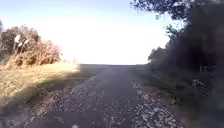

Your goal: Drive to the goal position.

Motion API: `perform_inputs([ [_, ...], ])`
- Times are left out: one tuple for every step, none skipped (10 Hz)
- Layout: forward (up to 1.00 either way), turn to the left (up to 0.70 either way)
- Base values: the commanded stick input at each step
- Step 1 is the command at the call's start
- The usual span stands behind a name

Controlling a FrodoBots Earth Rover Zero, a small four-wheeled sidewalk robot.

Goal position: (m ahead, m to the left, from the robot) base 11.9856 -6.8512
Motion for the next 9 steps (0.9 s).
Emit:
perform_inputs([
  [0.70,-0.11],
  [0.70,-0.11],
  [0.70,-0.11],
  [0.70,-0.11],
  [0.70,-0.11],
  [0.70,-0.11],
  [0.70,-0.11],
  [0.70,-0.11],
  [0.70,-0.11],
])
